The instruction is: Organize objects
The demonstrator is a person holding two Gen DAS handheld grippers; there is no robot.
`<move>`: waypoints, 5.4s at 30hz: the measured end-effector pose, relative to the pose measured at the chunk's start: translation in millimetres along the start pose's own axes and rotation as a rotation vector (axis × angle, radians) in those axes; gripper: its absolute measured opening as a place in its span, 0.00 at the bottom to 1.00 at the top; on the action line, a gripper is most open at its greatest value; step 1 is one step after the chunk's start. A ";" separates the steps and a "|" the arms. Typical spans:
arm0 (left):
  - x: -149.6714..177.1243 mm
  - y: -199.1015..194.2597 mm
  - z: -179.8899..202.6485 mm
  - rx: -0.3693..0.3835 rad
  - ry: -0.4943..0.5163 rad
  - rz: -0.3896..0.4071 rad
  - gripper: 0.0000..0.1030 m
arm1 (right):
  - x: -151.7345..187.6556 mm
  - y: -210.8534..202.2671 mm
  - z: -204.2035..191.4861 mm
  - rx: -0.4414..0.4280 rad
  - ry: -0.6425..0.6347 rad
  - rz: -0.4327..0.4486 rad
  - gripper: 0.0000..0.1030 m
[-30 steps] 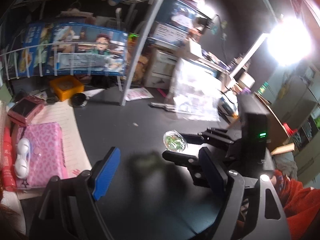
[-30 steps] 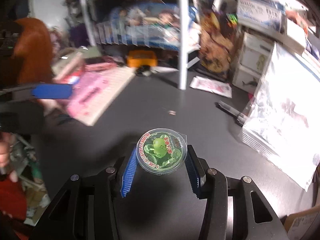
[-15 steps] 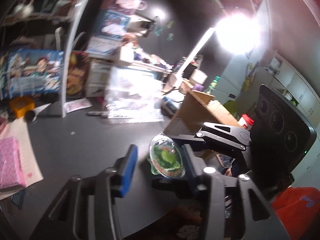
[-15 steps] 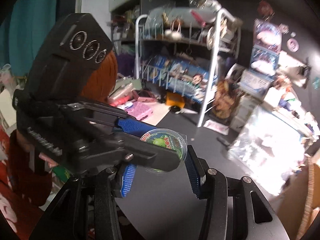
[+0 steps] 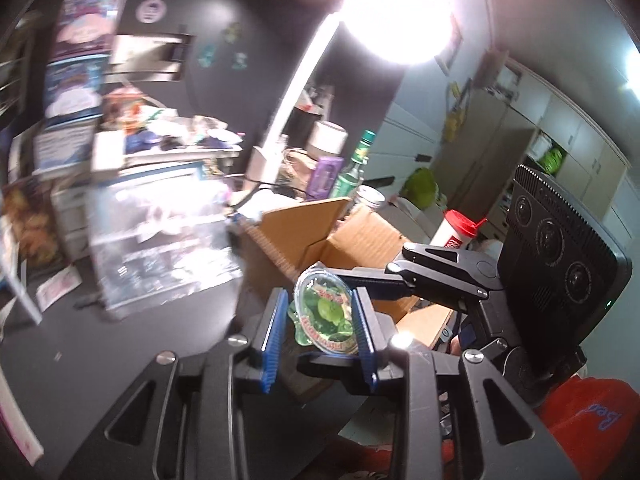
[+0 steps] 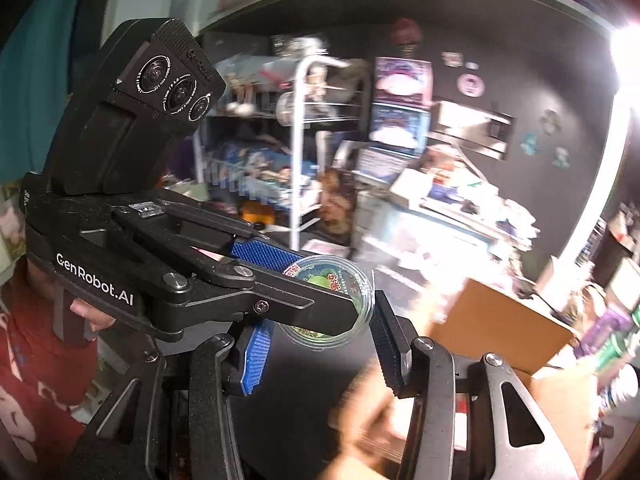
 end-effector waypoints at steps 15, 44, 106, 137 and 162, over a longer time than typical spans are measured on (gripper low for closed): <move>-55.1 83.0 23.6 0.057 0.052 -0.175 0.30 | 34.3 2.5 85.6 0.016 0.133 -0.159 0.42; -0.6 -21.5 6.8 -0.167 -0.041 0.096 0.91 | 30.9 -23.2 72.6 0.084 0.166 -0.109 0.79; 27.6 -45.1 -20.3 -0.519 -0.214 0.232 0.99 | 33.8 -44.2 79.9 -0.143 0.185 0.151 1.00; 29.3 -43.1 -26.7 -0.558 -0.225 0.239 0.99 | 34.6 -40.7 74.1 -0.146 0.191 0.143 1.00; 25.1 -42.0 -28.5 -0.564 -0.225 0.258 0.99 | 36.1 -39.1 73.3 -0.145 0.189 0.145 1.00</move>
Point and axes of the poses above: each gripper's, at about its wrist camera, not at the fingertips, and y roughly the way its jaws point, z to its right, x to its underside, the point moved 5 cm from there along y, roughly the way its jaws point, and after that the axes turned 15 degrees about -z, right-handed, at the moved point
